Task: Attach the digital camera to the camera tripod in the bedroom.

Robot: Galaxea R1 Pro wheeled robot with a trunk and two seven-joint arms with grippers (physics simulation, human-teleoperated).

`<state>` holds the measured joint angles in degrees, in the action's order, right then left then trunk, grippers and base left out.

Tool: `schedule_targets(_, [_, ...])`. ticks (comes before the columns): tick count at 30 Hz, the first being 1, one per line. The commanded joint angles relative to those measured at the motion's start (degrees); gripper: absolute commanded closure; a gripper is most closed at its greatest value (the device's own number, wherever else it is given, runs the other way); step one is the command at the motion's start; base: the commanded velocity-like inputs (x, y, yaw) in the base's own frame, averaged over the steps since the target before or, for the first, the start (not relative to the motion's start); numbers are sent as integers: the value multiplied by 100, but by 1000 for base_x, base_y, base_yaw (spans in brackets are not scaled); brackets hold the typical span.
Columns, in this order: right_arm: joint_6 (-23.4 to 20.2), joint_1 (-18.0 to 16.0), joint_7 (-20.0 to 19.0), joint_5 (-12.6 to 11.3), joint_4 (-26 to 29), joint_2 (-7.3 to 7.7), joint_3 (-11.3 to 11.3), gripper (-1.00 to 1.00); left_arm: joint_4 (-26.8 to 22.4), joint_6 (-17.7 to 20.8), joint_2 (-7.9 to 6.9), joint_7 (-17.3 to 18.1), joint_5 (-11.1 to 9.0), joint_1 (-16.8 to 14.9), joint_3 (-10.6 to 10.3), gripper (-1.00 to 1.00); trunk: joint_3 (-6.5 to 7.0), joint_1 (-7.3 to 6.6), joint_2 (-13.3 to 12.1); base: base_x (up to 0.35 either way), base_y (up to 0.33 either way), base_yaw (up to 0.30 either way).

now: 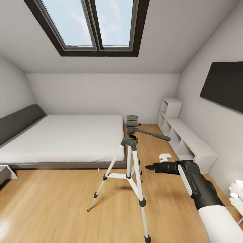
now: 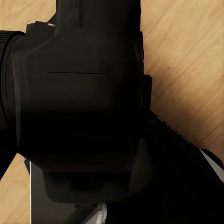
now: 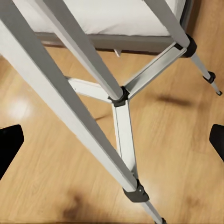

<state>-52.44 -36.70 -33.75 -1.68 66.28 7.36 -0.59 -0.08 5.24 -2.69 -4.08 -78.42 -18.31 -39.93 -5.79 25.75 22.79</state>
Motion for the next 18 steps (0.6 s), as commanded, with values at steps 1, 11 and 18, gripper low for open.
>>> schedule_targets(1, [-27, -5, -2, -12, 8, 2, -59, -100, -1, 21, -1, -17, -33, -5, -50, 100, -12, 3, 12, 0, 0, 0])
schedule_targets(11, [88, -4, 12, -47, -23, -168, -691, -100, -1, 21, -9, -20, -33, -5, -50, 100, -12, 3, 12, 0, 0, 0])
schedule_targets(18, [244, -4, 64, -50, -57, -291, -726, -100, -1, 21, -12, -22, -33, -5, -50, 100, -12, 3, 12, 0, 0, 0])
